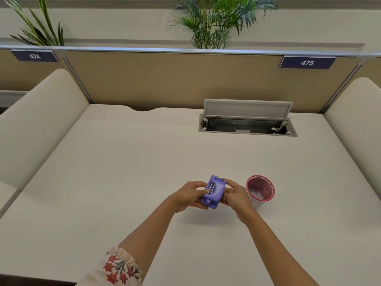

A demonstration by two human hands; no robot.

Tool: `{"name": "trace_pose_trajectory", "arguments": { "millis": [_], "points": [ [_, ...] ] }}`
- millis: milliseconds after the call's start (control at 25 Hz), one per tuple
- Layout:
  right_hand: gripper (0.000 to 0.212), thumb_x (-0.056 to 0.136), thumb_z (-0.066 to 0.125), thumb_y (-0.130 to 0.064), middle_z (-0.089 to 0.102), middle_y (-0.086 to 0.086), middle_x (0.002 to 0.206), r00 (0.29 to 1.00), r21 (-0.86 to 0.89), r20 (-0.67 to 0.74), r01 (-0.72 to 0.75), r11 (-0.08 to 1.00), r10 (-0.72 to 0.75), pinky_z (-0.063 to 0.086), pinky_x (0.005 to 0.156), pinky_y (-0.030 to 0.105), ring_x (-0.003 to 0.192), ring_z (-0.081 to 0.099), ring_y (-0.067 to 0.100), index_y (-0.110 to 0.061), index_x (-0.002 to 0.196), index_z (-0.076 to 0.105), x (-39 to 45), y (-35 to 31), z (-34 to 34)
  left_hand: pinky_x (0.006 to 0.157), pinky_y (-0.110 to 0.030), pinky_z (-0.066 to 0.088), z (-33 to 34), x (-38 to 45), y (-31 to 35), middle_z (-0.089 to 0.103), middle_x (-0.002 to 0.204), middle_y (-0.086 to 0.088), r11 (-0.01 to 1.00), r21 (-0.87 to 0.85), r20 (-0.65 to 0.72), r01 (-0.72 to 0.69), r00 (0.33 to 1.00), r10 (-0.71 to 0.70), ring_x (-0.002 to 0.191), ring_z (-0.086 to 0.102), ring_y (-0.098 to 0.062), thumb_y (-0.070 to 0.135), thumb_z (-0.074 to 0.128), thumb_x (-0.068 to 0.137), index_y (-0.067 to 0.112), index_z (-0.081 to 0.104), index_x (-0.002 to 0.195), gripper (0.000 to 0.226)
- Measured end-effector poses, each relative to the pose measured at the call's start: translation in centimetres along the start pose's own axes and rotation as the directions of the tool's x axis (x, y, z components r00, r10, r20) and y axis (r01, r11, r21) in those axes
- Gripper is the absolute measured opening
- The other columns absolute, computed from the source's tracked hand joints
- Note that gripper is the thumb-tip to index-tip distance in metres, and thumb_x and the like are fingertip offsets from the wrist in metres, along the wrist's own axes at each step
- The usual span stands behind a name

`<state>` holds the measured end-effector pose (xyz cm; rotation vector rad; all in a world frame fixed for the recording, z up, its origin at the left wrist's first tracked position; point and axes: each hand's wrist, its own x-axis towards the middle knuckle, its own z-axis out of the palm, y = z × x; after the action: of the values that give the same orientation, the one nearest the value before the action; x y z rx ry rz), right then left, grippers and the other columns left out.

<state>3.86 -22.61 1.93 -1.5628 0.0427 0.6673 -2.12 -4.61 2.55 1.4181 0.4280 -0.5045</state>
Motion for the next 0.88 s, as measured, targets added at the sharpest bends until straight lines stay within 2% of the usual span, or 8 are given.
{"name": "trace_pose_trajectory", "arguments": {
  "millis": [160,400,520,680,800,880],
  "points": [
    [0.053,0.083,0.052,0.019,0.075,0.024,0.096,0.999,0.007,-0.030,-0.018,1.000,0.019,0.060,0.062,0.026,0.078,0.075,0.027,-0.011,0.125,0.063,0.5,-0.1,0.4,0.091,-0.048,0.059,-0.2,0.4,-0.6,0.068,0.122,-0.026,0.999,-0.013,-0.040,-0.031,0.999,0.030,0.098,0.072,-0.033,0.016,0.064,0.096,0.009,0.065,0.126,0.031],
    [0.047,0.084,0.053,0.014,0.077,0.021,0.096,0.997,-0.018,-0.002,-0.071,0.997,0.071,0.060,0.085,0.044,0.088,0.075,0.034,-0.011,0.121,0.067,1.6,0.6,1.6,0.093,-0.046,0.058,-1.8,0.3,-1.1,0.071,0.121,-0.020,0.996,-0.070,-0.049,0.046,0.998,-0.050,0.098,0.073,-0.030,0.012,0.063,0.094,0.013,0.070,0.125,0.032],
    [0.040,0.082,0.063,0.006,0.078,0.014,0.091,0.998,-0.128,0.045,-0.041,0.991,0.047,0.062,0.082,0.037,0.088,0.076,0.028,-0.010,0.119,0.069,2.3,0.6,1.7,0.093,-0.045,0.058,-2.9,0.4,-0.9,0.072,0.121,-0.019,0.992,-0.084,-0.036,0.097,0.994,-0.100,0.098,0.073,-0.029,0.012,0.062,0.095,0.013,0.070,0.125,0.031],
    [0.047,0.077,0.071,0.006,0.074,0.011,0.104,0.994,-0.267,0.097,0.077,0.961,-0.053,0.061,0.080,0.034,0.089,0.073,0.017,-0.016,0.119,0.066,3.8,-0.5,2.1,0.086,-0.039,0.061,-4.0,0.7,0.1,0.074,0.117,-0.018,0.990,-0.094,-0.051,0.100,0.993,-0.106,0.093,0.073,-0.027,0.017,0.066,0.091,0.016,0.072,0.121,0.031],
    [0.041,0.081,0.063,0.011,0.074,0.016,0.105,0.993,-0.156,0.087,0.087,0.984,-0.074,0.061,0.083,0.040,0.096,0.073,0.029,-0.010,0.115,0.069,5.4,-1.1,2.8,0.080,-0.035,0.061,-5.0,1.4,0.7,0.076,0.111,-0.011,0.987,-0.140,-0.082,0.083,0.992,-0.095,0.089,0.073,-0.023,0.021,0.067,0.089,0.018,0.074,0.118,0.030],
    [0.034,0.082,0.064,0.009,0.075,0.017,0.103,0.996,-0.094,0.039,0.085,0.992,-0.081,0.062,0.080,0.039,0.095,0.073,0.031,-0.009,0.109,0.071,6.6,-1.3,3.3,0.079,-0.034,0.060,-5.8,2.1,1.0,0.076,0.106,-0.008,0.980,-0.182,-0.122,0.080,0.987,-0.104,0.087,0.072,-0.023,0.026,0.066,0.091,0.016,0.073,0.119,0.030]
  ]
}}
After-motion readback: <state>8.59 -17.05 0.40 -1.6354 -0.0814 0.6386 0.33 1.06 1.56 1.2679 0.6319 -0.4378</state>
